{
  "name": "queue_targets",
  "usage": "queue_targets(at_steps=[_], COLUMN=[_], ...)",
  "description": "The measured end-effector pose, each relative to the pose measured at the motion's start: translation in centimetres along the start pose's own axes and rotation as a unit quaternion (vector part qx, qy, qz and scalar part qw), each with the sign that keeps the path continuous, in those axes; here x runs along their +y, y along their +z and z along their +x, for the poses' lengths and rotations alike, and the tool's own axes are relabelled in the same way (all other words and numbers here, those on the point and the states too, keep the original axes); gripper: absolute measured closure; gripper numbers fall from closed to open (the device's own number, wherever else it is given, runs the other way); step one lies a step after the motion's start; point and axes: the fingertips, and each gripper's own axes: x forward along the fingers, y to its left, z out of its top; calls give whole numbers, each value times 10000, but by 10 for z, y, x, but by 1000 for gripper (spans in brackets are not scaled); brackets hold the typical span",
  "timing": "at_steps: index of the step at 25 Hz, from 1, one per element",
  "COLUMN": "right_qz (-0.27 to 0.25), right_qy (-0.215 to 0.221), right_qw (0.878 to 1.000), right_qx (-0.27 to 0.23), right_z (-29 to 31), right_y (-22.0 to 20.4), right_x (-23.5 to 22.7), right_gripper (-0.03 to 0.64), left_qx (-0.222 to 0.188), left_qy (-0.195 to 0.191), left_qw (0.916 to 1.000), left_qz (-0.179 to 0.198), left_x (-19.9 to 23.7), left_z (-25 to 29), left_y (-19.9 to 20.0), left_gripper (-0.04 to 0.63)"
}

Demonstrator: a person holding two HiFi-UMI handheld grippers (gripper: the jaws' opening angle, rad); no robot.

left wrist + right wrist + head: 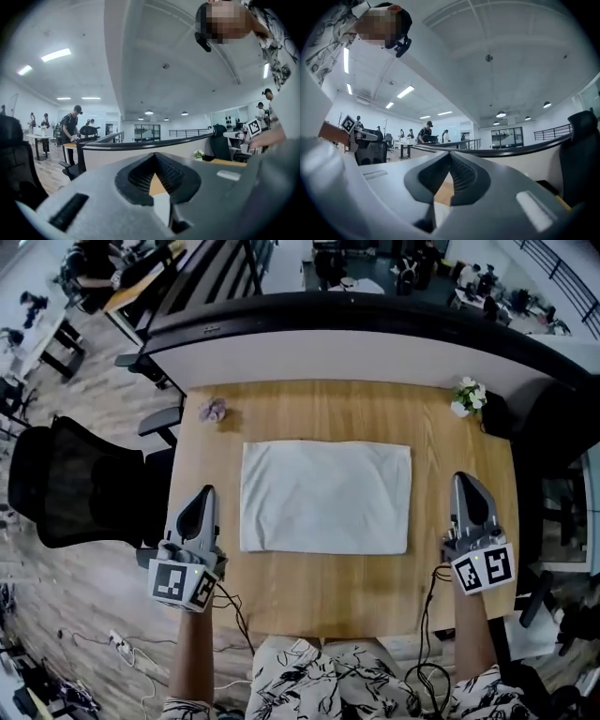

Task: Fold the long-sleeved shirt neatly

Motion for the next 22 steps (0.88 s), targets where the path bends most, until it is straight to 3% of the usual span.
queue_targets(at_steps=[6, 11, 14, 19, 22], right_qz=[-146, -56, -94, -196, -121], right_qy=[-134, -255, -402, -136, -469], right_qw=[9993, 9988, 9979, 9976, 9966], right_qx=[-304, -405, -495, -657, -660], right_z=[-65, -117, -156, -207, -233], right_y=[48, 61, 71, 88, 93], right_x=[39, 71, 89, 136, 148], right_gripper=[611, 611, 611, 611, 611], left_qx=[-380, -666, -816, -926, -983], left_qy=[140, 432, 465, 416, 456], left_qw=[9991, 9964, 9955, 9947, 9941], left_qz=[-149, -287, -159, -131, -11], left_x=[-19, -23, -26, -38, -42], left_z=[-76, -146, -185, -240, -270], left_y=[30, 48, 61, 64, 62], left_gripper=[590, 591, 591, 591, 591])
